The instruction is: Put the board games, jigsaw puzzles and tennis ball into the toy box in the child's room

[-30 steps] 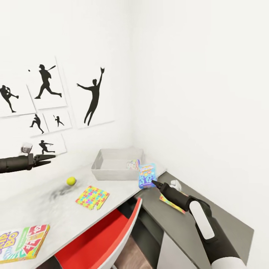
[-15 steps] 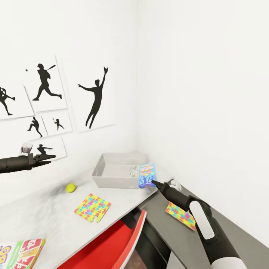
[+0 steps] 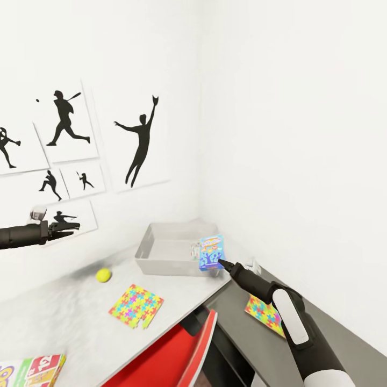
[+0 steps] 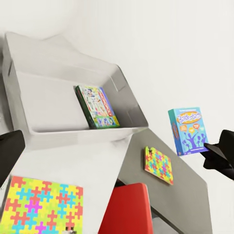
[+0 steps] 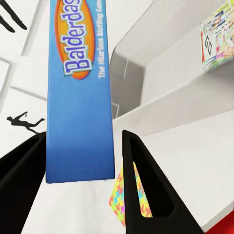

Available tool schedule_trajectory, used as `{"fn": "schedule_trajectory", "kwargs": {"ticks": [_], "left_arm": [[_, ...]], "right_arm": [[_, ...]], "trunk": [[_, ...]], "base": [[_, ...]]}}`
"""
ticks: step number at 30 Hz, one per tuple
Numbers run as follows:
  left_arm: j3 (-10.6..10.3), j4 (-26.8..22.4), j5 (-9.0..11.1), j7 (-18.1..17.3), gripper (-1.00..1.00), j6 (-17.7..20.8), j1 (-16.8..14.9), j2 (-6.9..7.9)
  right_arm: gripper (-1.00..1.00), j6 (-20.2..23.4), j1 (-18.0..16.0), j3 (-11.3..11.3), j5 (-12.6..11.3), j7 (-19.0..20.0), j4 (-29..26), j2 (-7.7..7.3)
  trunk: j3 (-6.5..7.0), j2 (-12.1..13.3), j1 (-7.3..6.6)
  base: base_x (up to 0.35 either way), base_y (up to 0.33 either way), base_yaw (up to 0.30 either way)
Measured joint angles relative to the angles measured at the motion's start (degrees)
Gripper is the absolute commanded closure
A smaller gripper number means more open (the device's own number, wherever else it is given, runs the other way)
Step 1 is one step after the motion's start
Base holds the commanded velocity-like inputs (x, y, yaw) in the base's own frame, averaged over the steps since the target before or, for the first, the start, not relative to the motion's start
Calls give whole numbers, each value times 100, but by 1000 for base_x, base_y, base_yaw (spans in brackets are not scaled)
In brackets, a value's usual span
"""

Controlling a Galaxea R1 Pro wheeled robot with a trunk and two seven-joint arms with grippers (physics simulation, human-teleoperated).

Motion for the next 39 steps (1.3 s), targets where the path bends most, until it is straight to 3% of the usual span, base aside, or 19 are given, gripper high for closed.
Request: {"fn": "schedule_trajectory", "kwargs": {"ticks": [32, 39], "left_arm": [[3, 0, -5, 3, -100, -7, 4, -2], [3, 7, -34, 43, -100, -28, 9, 0]], "right_arm": [[100, 8, 0, -13, -11, 13, -4, -12], [100, 94, -153, -34, -208, -34, 58, 69]], "trunk": [[0, 0, 2], [1, 1, 2]], "base": [[11, 0, 0], [0, 0, 0]]}}
